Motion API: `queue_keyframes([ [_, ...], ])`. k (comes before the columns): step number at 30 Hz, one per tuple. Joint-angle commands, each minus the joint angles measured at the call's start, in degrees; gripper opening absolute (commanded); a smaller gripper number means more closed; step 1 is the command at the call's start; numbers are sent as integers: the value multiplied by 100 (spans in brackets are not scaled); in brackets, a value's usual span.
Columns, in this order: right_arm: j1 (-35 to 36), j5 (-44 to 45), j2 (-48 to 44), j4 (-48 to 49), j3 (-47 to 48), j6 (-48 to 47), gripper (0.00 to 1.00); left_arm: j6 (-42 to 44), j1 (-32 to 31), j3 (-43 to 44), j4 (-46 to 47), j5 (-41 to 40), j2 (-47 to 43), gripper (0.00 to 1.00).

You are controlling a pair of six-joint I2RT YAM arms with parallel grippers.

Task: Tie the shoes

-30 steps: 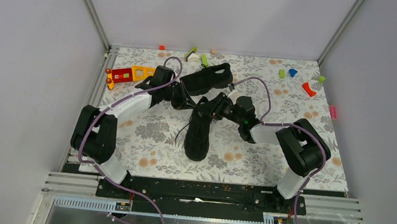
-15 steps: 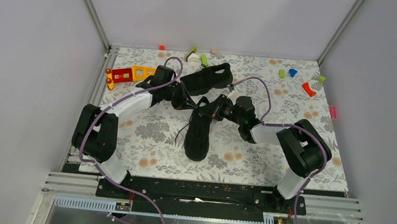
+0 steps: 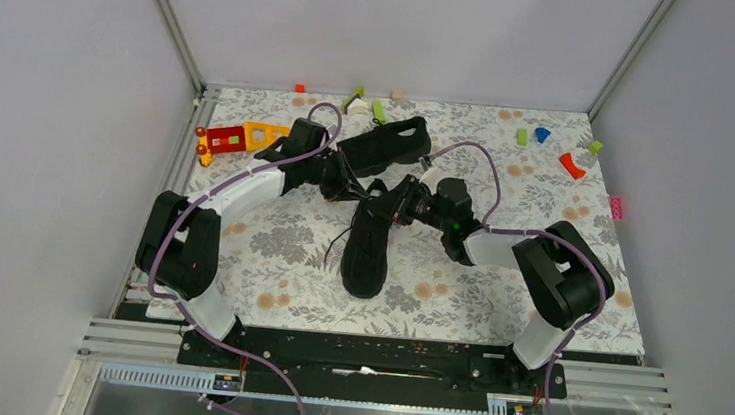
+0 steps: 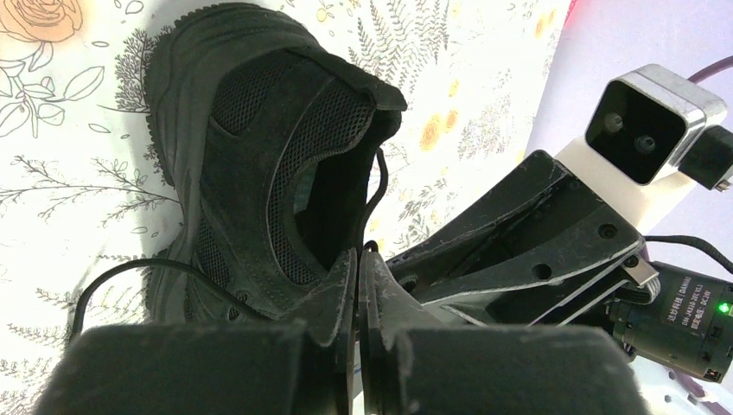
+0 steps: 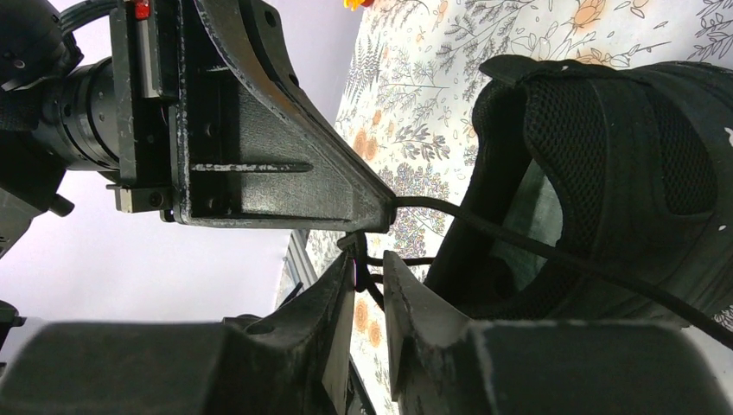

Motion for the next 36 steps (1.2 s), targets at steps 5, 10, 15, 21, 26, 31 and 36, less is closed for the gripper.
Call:
queue_keyframes([
  [5, -45, -50, -289, 127, 86, -133, 11, 70, -18, 242, 16, -92, -11, 0],
  [10, -53, 133, -381, 245, -49, -97, 4, 87, -24, 173, 0, -173, -139, 0],
  [15, -116, 226, -369, 595, -250, 78, 0, 107, -23, 40, 3, -277, -322, 0],
  [21, -129, 271, -467, 751, -367, 63, 0, 172, 27, -164, 46, -393, -516, 9],
  [26, -129, 318, -553, 860, -476, 29, 0, 241, 121, -268, 58, -293, -514, 10],
  [31, -129, 278, -511, 911, -450, 64, 0, 299, 189, -349, 60, -259, -521, 8],
  [36, -130, 251, -493, 938, -446, 73, 0, 287, 190, -416, 160, -162, -526, 8],
])
